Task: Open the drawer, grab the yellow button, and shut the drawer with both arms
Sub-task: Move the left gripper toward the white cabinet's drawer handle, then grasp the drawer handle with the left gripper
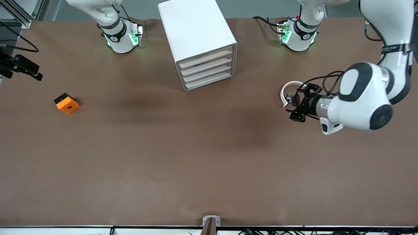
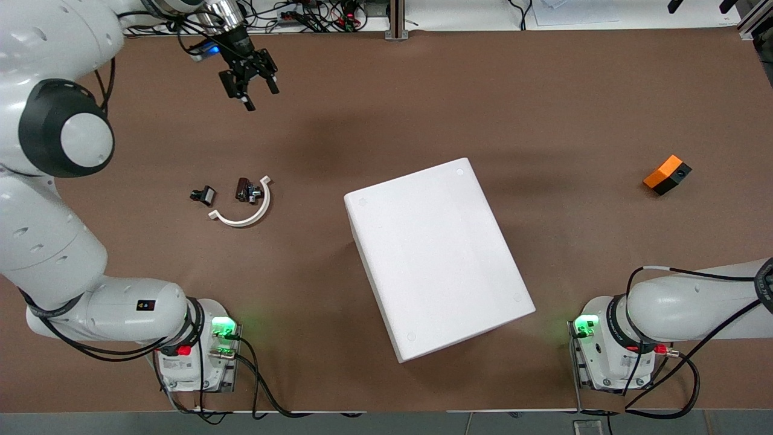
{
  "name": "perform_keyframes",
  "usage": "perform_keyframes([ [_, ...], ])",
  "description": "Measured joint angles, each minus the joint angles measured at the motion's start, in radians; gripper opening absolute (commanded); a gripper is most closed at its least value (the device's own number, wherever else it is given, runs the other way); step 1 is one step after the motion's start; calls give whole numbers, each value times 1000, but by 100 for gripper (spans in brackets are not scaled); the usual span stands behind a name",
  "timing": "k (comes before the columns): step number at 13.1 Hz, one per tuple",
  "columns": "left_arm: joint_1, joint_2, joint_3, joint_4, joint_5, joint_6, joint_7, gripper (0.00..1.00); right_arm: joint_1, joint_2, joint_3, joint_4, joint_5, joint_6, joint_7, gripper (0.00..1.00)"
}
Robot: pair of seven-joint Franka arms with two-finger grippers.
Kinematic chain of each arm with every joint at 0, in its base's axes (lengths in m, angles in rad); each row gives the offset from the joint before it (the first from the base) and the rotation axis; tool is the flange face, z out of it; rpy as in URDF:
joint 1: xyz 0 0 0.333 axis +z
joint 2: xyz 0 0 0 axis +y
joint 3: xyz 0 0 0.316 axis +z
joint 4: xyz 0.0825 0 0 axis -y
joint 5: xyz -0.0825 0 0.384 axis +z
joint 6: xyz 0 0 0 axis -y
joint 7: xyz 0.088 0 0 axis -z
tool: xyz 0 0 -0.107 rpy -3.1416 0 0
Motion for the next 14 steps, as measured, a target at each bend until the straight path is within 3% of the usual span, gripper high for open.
perform_keyframes([
  [6,-106,94,-4,13,-31,17,-521,100,59,33,1,16,0,18,3,100],
  [12,-199,182,-6,24,-265,16,-751,100,59,34,0,21,12,18,3,100],
  [14,-234,198,-7,29,-332,16,-854,83,58,33,-2,27,41,18,3,100],
])
